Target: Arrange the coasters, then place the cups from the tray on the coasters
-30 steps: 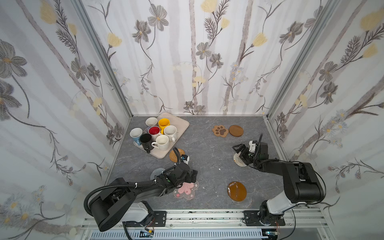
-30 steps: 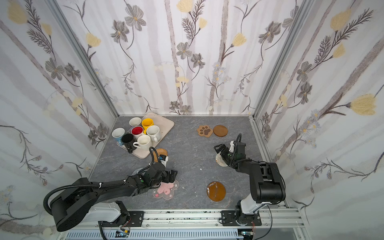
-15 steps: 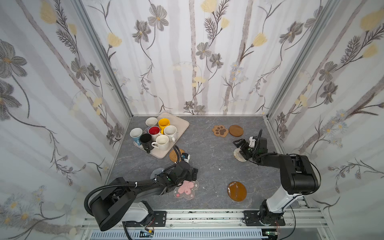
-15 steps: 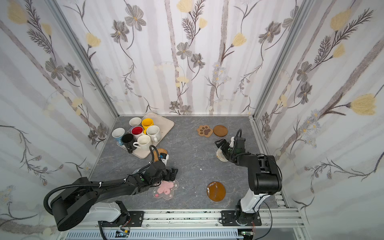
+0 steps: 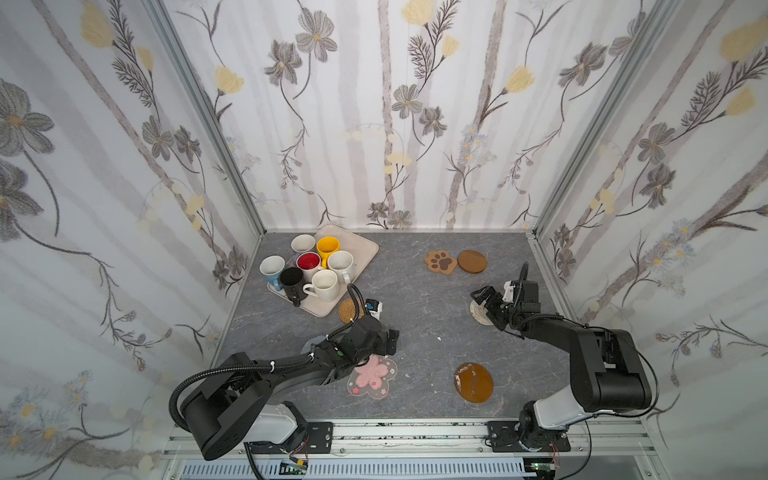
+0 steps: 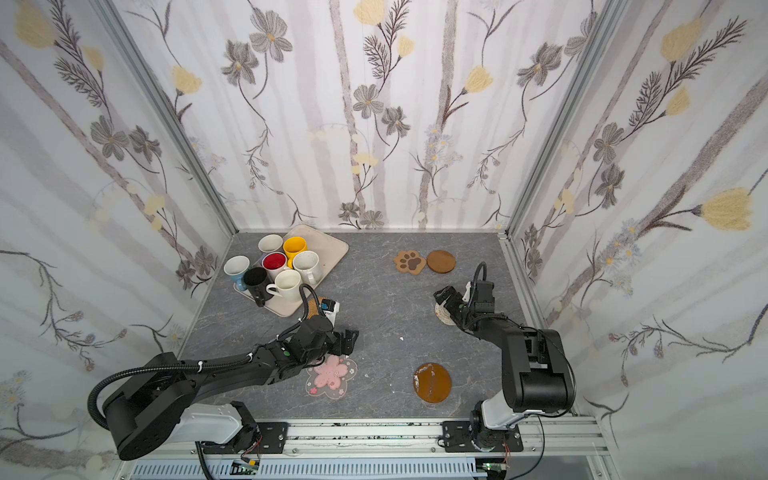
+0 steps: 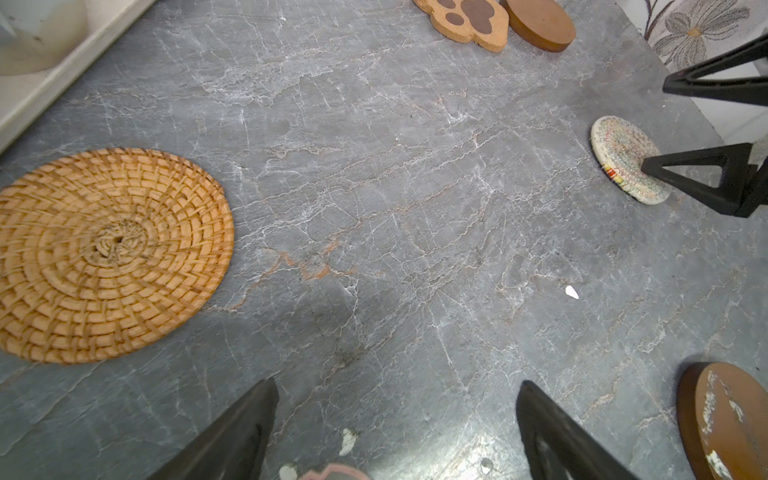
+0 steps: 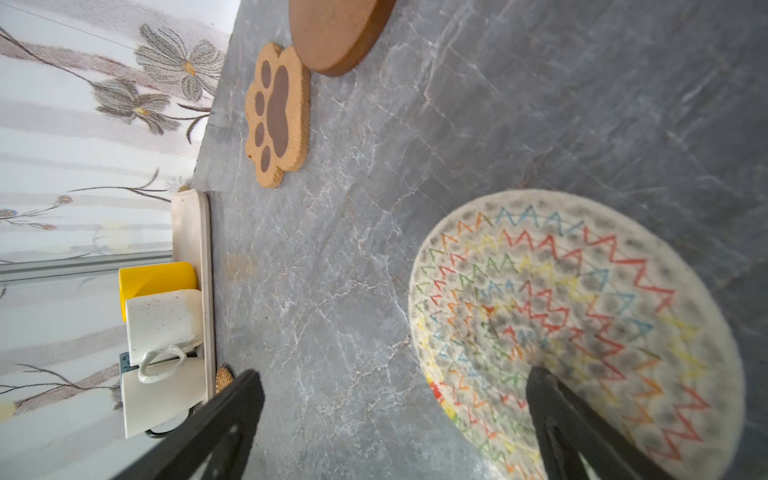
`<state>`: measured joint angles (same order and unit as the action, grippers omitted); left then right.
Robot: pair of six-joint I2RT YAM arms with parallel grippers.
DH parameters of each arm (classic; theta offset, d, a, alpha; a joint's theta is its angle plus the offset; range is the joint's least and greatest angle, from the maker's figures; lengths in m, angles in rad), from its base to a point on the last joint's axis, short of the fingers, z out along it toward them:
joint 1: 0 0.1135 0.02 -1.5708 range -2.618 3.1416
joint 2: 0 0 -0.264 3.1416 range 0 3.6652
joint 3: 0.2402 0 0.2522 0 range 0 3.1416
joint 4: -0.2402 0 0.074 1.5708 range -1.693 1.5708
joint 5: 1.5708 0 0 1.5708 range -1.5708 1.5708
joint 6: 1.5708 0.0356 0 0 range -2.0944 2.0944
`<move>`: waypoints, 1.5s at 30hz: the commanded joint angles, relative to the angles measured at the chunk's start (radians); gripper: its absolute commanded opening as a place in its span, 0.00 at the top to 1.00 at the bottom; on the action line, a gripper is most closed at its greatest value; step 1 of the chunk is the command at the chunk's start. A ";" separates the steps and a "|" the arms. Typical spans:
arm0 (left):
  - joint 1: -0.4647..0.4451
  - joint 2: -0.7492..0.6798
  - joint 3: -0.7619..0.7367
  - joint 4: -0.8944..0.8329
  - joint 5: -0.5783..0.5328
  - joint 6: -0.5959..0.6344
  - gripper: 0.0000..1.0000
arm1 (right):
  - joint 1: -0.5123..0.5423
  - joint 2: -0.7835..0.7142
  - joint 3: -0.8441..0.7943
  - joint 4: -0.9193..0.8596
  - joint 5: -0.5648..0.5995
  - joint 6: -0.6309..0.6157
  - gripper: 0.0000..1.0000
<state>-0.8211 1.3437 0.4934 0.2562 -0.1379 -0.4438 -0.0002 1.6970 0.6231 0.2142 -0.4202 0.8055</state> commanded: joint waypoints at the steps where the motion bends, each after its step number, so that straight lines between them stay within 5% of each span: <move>1: 0.001 0.006 0.007 0.031 -0.002 0.011 0.08 | 0.000 0.030 -0.001 0.015 0.006 -0.002 0.00; 17: 0.018 0.051 0.016 0.043 0.027 0.029 0.08 | 0.000 0.263 0.255 0.052 -0.010 0.057 0.00; 22: 0.005 0.096 0.048 0.040 0.152 0.088 0.10 | -0.003 0.291 0.316 0.057 -0.045 0.040 0.00; 45: -0.378 0.208 0.203 -0.123 0.098 0.262 0.09 | -0.008 -0.244 0.040 -0.033 -0.116 -0.060 0.00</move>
<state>-1.1793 1.5314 0.6754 0.1749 0.0029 -0.2230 -0.0044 1.4822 0.6846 0.1707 -0.5003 0.7574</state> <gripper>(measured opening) 0.913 0.995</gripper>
